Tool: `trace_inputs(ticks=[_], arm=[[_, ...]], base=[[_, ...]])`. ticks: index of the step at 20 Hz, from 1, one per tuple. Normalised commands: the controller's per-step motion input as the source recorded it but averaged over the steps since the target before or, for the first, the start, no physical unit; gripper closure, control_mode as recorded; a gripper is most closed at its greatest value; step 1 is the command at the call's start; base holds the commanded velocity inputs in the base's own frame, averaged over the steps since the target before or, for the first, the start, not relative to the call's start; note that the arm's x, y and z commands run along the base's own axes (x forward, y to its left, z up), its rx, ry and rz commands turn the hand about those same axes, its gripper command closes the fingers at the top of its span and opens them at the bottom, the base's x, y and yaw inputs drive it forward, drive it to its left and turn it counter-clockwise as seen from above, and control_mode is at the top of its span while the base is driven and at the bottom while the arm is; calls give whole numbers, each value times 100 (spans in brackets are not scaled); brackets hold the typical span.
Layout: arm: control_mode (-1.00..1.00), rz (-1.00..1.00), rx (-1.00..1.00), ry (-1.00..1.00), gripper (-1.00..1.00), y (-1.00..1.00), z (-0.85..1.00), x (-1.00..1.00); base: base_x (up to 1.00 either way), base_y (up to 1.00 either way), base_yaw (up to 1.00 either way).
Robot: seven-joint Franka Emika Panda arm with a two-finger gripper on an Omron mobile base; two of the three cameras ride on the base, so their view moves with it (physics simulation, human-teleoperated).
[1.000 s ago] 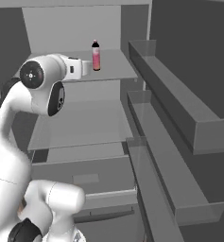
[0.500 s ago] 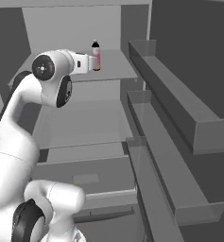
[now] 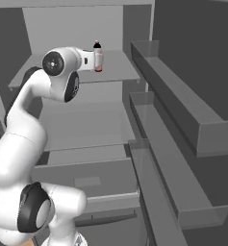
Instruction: Open the fridge, grab two sodas, and place both sodas inside the bowl with ice on the dining counter.
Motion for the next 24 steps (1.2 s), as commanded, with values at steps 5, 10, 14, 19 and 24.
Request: trace_inputs(ticks=[5,10,14,19,24], arm=[[-100,0,0,1,-100,-2,0,37],[-100,0,0,4,-100,0,0,35],[-100,0,0,4,-100,0,0,35],[-100,0,0,4,-100,-4,0,34],[-100,0,0,2,-100,-8,0,30]], base=[[0,0,0],[0,0,0],[0,0,0],[0,0,0],[0,0,0]])
